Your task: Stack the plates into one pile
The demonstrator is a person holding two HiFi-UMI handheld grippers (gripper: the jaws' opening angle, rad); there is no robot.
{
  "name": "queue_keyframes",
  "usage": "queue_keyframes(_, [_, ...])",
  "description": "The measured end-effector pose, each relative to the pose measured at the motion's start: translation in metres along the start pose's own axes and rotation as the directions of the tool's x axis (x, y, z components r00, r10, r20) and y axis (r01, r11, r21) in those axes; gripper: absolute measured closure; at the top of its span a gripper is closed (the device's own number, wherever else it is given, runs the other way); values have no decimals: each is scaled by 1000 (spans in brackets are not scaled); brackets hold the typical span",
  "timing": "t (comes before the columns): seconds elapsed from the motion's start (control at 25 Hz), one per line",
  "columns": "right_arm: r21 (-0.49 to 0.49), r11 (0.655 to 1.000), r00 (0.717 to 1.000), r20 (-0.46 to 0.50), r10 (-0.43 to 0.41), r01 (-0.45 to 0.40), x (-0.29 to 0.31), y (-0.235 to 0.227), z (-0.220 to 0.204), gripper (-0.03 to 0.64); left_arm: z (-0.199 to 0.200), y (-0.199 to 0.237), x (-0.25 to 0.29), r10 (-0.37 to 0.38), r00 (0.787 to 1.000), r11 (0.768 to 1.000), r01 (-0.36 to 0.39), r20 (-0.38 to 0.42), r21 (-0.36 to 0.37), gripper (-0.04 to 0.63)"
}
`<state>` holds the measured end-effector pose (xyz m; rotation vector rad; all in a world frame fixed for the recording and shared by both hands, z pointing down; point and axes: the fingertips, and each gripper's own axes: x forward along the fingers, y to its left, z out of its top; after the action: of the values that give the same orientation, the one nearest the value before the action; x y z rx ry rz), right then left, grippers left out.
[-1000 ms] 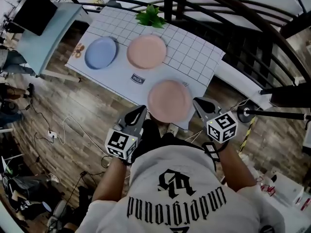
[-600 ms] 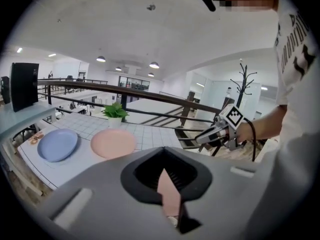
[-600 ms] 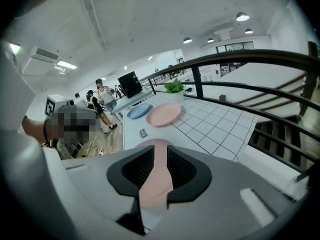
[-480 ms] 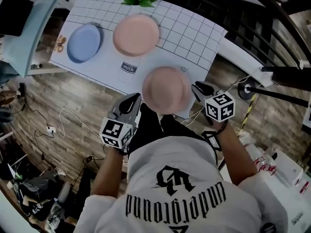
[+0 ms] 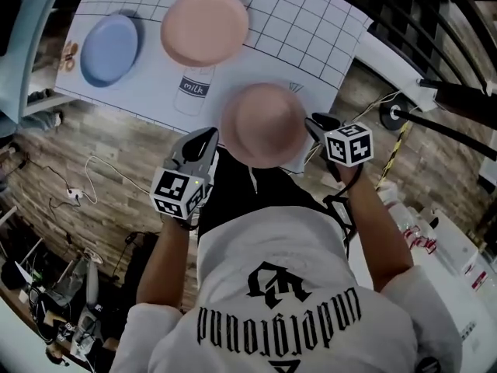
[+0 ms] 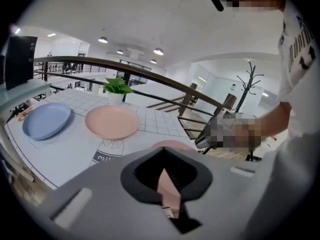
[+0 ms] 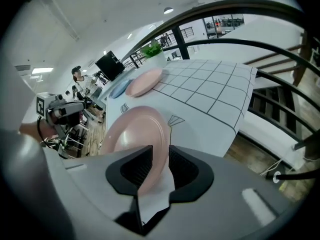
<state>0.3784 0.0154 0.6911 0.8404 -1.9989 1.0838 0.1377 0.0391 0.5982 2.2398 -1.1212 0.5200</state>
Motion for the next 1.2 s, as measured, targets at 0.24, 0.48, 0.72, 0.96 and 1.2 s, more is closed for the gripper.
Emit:
queue_keyframes(0.24, [80, 997, 998, -68, -1, 7, 28, -10, -11, 535, -17, 25, 19, -17, 999, 1000, 16, -44, -23, 546])
queue_keyframes(0.48, [157, 988, 993, -116, 32, -14, 44, -11, -26, 535, -29, 25, 32, -52, 996, 998, 50, -75, -30, 546])
queue_keyframes(0.72, [192, 981, 990, -139, 37, -10, 52, -7, -36, 574, -33, 33, 30, -53, 995, 998, 49, -86, -50, 546])
queue_keyframes(0.96, [236, 972, 993, -109, 35, -8, 51, -9, -34, 586, -35, 35, 24, -50, 996, 997, 45, -80, -62, 546])
queue_keyframes(1.2, [245, 968, 996, -59, 74, -57, 48, 1, -17, 600, -34, 37, 11, -23, 998, 997, 19, -60, -70, 546])
